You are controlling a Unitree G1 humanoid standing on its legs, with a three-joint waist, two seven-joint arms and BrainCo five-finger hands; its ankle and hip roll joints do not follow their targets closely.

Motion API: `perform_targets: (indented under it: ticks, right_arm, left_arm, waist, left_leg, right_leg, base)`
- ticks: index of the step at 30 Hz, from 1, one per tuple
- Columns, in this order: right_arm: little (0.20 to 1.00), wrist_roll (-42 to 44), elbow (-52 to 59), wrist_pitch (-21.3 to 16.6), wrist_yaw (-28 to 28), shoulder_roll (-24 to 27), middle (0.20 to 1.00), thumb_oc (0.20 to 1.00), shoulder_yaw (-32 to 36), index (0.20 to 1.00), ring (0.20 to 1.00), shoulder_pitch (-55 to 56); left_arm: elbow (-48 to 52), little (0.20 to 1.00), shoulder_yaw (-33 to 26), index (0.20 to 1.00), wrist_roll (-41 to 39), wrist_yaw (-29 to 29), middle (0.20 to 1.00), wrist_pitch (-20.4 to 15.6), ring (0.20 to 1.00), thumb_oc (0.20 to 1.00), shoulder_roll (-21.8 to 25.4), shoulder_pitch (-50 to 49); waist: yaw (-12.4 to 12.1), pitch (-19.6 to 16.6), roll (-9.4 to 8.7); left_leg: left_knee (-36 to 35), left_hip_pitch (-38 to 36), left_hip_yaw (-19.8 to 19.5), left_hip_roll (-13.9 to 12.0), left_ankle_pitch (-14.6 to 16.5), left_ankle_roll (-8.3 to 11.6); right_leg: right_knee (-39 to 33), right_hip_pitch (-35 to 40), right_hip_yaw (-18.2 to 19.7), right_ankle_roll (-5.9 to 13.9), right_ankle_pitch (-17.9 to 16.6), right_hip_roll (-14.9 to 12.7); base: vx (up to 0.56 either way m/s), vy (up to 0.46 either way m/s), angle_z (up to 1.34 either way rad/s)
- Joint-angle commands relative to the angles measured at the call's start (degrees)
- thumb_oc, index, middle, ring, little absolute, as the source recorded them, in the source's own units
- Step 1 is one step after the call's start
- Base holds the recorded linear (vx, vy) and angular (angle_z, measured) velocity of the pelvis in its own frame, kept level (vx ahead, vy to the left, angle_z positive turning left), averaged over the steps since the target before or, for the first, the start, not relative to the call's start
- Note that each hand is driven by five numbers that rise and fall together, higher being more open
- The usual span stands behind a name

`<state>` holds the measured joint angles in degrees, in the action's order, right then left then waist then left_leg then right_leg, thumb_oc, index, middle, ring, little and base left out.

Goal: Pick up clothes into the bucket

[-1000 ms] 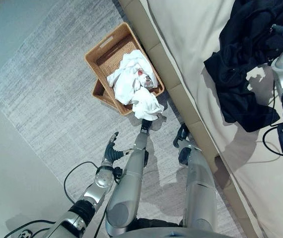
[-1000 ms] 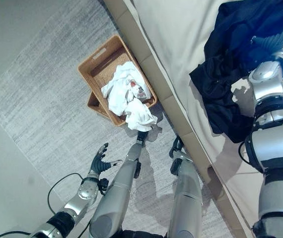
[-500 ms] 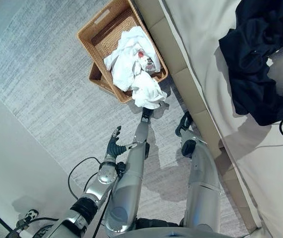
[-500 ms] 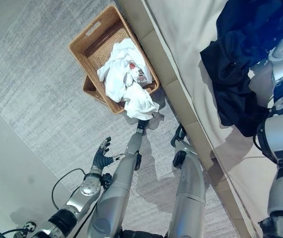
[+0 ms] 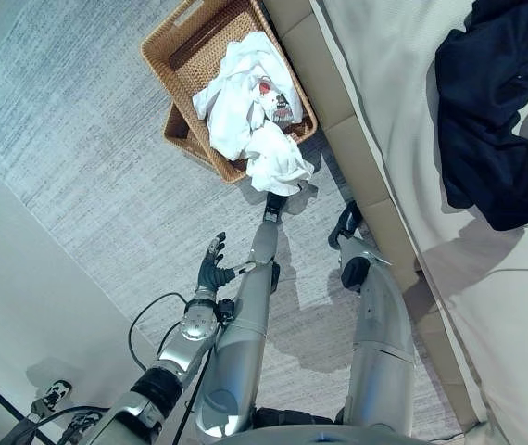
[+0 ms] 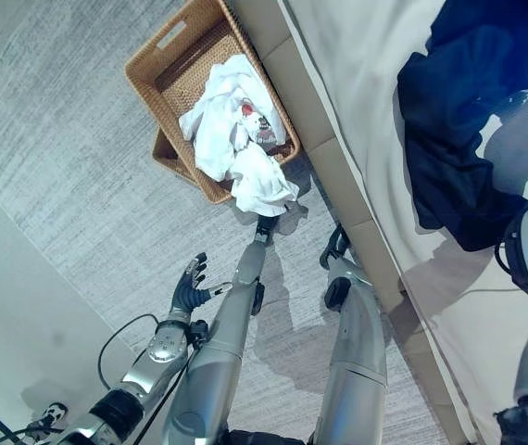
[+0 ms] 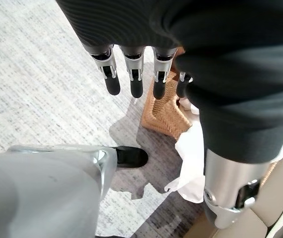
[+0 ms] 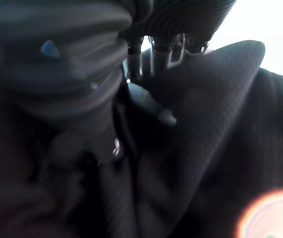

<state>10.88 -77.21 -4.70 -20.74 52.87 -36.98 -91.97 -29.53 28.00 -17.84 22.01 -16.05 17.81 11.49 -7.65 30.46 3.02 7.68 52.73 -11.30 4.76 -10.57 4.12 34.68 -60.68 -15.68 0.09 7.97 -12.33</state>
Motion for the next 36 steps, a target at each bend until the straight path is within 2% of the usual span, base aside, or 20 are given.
perform_targets:
  ticks: [1,7,15,21,22,23,24,28,29,31,32,33,35,36]
  right_arm:
    - [0.200,1.06,3.00,-1.45,2.96,-0.64,0.200,0.200,-7.31,0.200,0.200,3.56]
    - [0.200,1.54,4.14,-1.80,1.51,-0.64,0.200,0.200,-7.02,0.200,0.200,3.45]
    - [0.200,3.52,6.61,-2.54,-2.81,1.39,0.200,0.200,-4.01,0.200,0.200,3.17]
    - [0.200,3.72,11.87,-3.69,-5.47,2.98,0.200,0.200,-1.47,0.200,0.200,4.47]
    - [0.200,3.59,13.10,-4.19,-6.32,3.75,0.200,0.200,-0.21,0.200,0.200,4.97]
    - [0.200,3.58,13.13,-4.17,-6.29,3.63,0.200,0.200,-0.26,0.200,0.200,5.32]
    - [0.200,3.59,15.63,-4.77,-7.30,4.82,0.200,0.200,1.00,0.200,0.200,5.63]
    - [0.200,2.87,20.21,-5.51,-8.23,5.84,0.200,0.200,2.41,0.200,0.200,7.15]
    - [0.200,2.61,22.87,-5.98,-8.36,6.58,0.200,0.200,3.57,0.200,0.200,8.23]
    - [0.200,2.42,25.16,-6.25,-8.61,7.10,0.200,0.200,4.36,0.200,0.200,9.03]
    - [0.200,2.39,25.23,-6.23,-8.63,7.09,0.200,0.200,4.46,0.200,0.200,9.17]
    - [0.200,2.34,27.24,-6.71,-8.81,7.25,0.200,0.200,5.54,0.200,0.200,10.37]
    - [0.200,2.13,27.94,-6.78,-8.64,7.45,0.200,0.200,6.01,0.200,0.200,11.06]
    - [0.200,1.87,30.22,-7.15,-8.71,7.38,0.200,0.200,7.21,0.200,0.200,12.67]
  left_arm:
    - [0.77,1.000,-0.44,1.000,-1.02,-0.20,1.000,-1.35,1.000,1.000,0.33,-0.52]
    - [0.37,1.000,-0.69,1.000,-0.37,0.23,1.000,-1.47,1.000,1.000,0.51,-0.65]
    - [-1.27,1.000,-2.38,1.000,0.95,1.39,1.000,-1.40,1.000,1.000,1.73,-1.86]
    - [-4.16,1.000,-4.04,1.000,2.44,1.53,1.000,-1.26,1.000,1.000,2.98,-2.99]
    - [-4.46,1.000,-4.63,1.000,3.18,1.36,1.000,-1.46,1.000,1.000,3.70,-2.86]
    - [-4.54,1.000,-4.56,1.000,3.14,1.35,1.000,-1.45,1.000,1.000,3.64,-3.18]
    - [-4.50,1.000,-5.14,1.000,3.79,1.07,1.000,-1.70,1.000,1.000,4.28,-3.11]
    - [-4.65,1.000,-6.35,1.000,4.09,0.58,1.000,-1.95,1.000,1.000,5.33,-3.86]
    - [-3.92,1.000,-7.47,1.000,4.40,0.08,1.000,-2.22,1.000,1.000,5.94,-4.66]
    - [-3.15,1.000,-8.13,1.000,4.54,-0.57,1.000,-2.41,1.000,1.000,6.46,-5.75]
    - [-3.11,1.000,-8.13,1.000,4.54,-0.57,1.000,-2.39,1.000,1.000,6.51,-5.82]
    - [-3.53,1.000,-8.61,1.000,4.83,-0.99,1.000,-2.42,1.000,1.000,6.52,-6.43]
    - [-3.50,1.000,-8.81,1.000,4.88,-1.26,1.000,-2.33,1.000,1.000,6.59,-6.78]
    - [-2.14,1.000,-9.11,1.000,5.44,-2.19,1.000,-2.41,1.000,1.000,7.13,-7.72]
  waist:
    - [0.22,-0.67,0.45]
    - [0.81,-0.67,-0.24]
    - [2.01,-0.67,-1.80]
    - [3.27,-0.67,-3.98]
    - [3.67,-0.67,-4.47]
    - [3.72,-0.67,-4.57]
    - [4.19,-0.67,-4.98]
    - [4.70,-0.67,-5.69]
    - [5.00,-1.22,-6.07]
    - [5.34,-3.48,-6.37]
    - [5.33,-3.41,-6.39]
    - [5.96,-5.89,-6.69]
    - [6.05,-7.15,-6.72]
    - [6.46,-9.57,-6.76]
  left_leg:
    - [1.75,-1.49,-2.44,-0.82,3.91,-0.55]
    - [3.34,-1.96,-2.00,-0.60,4.80,-0.56]
    - [6.32,-5.71,-1.01,-0.21,6.97,-0.54]
    - [7.32,-13.17,0.24,-0.87,8.91,-0.67]
    - [6.84,-15.24,0.83,-1.07,7.46,-0.90]
    - [6.88,-16.66,0.70,-1.18,9.09,-0.75]
    - [5.95,-19.15,1.17,-1.28,7.63,-0.88]
    - [4.49,-25.09,1.88,-1.81,7.91,-0.96]
    - [3.41,-28.67,2.50,-2.13,8.10,-1.03]
    - [2.29,-31.23,3.02,-2.41,8.38,-1.07]
    - [2.19,-31.41,3.01,-2.44,8.35,-1.07]
    - [1.01,-33.98,3.54,-2.73,8.58,-1.06]
    - [0.46,-35.13,3.76,-2.84,8.68,-1.06]
    - [-0.99,-37.63,4.62,-3.17,8.81,-1.02]
  right_leg:
    - [-2.75,3.83,1.41,4.80,0.48,-1.01]
    - [-2.80,4.65,1.80,4.83,0.16,-0.87]
    - [-3.22,9.96,2.47,4.78,-0.18,-0.33]
    - [-6.38,18.89,2.75,5.04,-1.37,0.65]
    - [-8.88,21.75,2.09,4.81,-3.85,0.74]
    - [-8.50,22.91,2.71,5.27,-2.17,0.95]
    - [-11.18,26.09,2.07,5.02,-4.43,1.09]
    - [-14.11,32.36,2.30,5.34,-5.31,1.77]
    - [-15.81,36.12,2.45,5.49,-5.65,2.19]
    - [-17.57,38.86,2.47,5.67,-5.89,2.50]
    - [-17.69,39.05,2.45,5.67,-5.93,2.53]
    - [-19.60,41.96,2.51,5.91,-6.34,2.84]
    - [-20.60,43.15,2.57,6.03,-6.51,3.06]
    - [-22.92,45.84,2.57,6.30,-6.91,3.55]
  base:
    - [0.00,0.000,0.00]
    - [-0.01,0.003,0.00]
    - [-0.05,0.008,0.00]
    - [-0.06,0.040,-0.10]
    - [-0.04,0.039,-0.25]
    - [-0.12,0.088,-0.22]
    - [-0.02,0.026,-0.11]
    - [-0.02,0.052,-0.11]
    - [0.05,0.034,-0.23]
    - [0.08,0.033,-0.23]
    - [0.10,0.037,-0.25]
    - [0.05,0.031,-0.16]
    - [0.11,0.036,-0.05]
    - [0.11,0.033,-0.02]
